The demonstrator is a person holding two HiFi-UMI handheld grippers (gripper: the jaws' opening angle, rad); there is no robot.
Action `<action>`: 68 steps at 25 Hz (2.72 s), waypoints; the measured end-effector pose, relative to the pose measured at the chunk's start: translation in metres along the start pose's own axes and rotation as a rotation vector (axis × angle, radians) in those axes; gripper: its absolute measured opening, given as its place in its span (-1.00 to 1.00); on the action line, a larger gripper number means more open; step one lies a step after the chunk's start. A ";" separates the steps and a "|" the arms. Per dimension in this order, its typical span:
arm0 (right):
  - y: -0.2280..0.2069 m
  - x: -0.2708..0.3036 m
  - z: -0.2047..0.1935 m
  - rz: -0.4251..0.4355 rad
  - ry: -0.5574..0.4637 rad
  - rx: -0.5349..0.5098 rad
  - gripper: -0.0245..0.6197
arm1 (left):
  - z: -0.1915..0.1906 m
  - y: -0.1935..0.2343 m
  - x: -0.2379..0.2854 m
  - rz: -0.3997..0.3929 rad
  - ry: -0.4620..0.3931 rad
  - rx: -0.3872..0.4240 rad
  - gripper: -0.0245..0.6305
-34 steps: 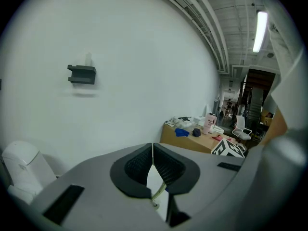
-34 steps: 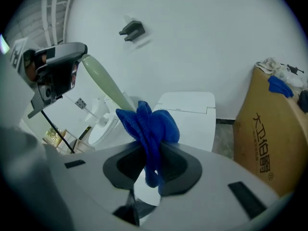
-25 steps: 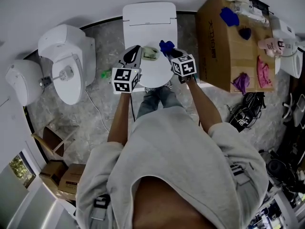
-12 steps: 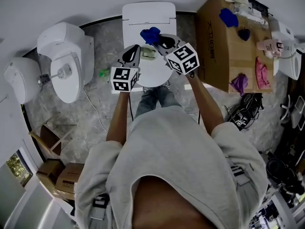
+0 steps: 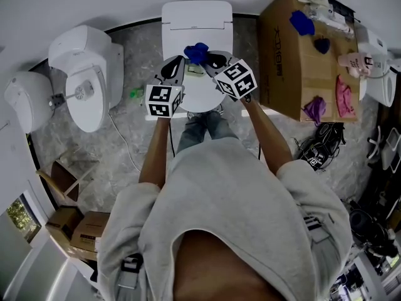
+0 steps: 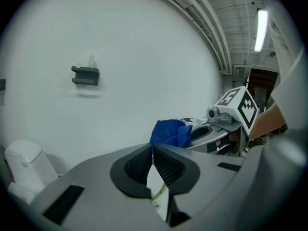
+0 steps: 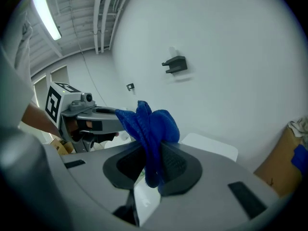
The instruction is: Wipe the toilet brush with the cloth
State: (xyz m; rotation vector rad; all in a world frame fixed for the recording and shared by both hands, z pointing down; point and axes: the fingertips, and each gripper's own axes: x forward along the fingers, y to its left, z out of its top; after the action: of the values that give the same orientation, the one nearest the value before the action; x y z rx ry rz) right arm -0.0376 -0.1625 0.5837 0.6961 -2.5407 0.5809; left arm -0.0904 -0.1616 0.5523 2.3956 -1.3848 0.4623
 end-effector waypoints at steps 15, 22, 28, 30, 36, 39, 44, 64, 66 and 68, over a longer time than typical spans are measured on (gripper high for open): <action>-0.033 0.023 -0.085 -0.070 0.176 0.135 -0.65 | 0.001 0.003 0.002 0.009 -0.001 -0.011 -0.85; -0.039 0.031 -0.138 -0.090 0.292 0.207 -0.65 | 0.002 0.004 0.002 0.005 -0.003 -0.008 -0.85; -0.033 0.024 -0.180 -0.112 0.398 0.266 -0.65 | 0.002 0.004 0.003 0.002 -0.001 -0.005 -0.85; -0.031 0.020 -0.187 -0.118 0.419 0.272 -0.65 | 0.003 0.004 0.004 0.001 -0.001 -0.004 -0.85; -0.041 0.017 -0.168 -0.144 0.347 0.263 -0.65 | 0.002 0.005 0.005 -0.002 0.003 -0.004 -0.85; -0.047 0.011 -0.129 -0.168 0.244 0.234 -0.65 | 0.003 0.006 0.005 -0.001 0.002 -0.001 -0.85; -0.034 -0.005 -0.050 -0.173 0.052 0.140 -0.65 | 0.003 0.006 0.006 -0.002 -0.002 0.002 -0.85; -0.005 -0.006 -0.034 -0.167 0.011 0.048 -0.65 | 0.004 0.010 0.007 0.009 0.000 0.004 -0.85; -0.012 -0.003 -0.047 -0.177 0.041 0.073 -0.65 | 0.004 0.010 0.008 0.008 0.000 0.004 -0.85; -0.019 0.002 -0.061 -0.186 0.073 0.103 -0.65 | 0.005 0.009 0.009 0.008 0.000 0.004 -0.85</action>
State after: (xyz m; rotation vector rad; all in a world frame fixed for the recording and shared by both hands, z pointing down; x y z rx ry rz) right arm -0.0103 -0.1473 0.6394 0.9191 -2.3595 0.6625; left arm -0.0937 -0.1749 0.5531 2.3946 -1.3948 0.4669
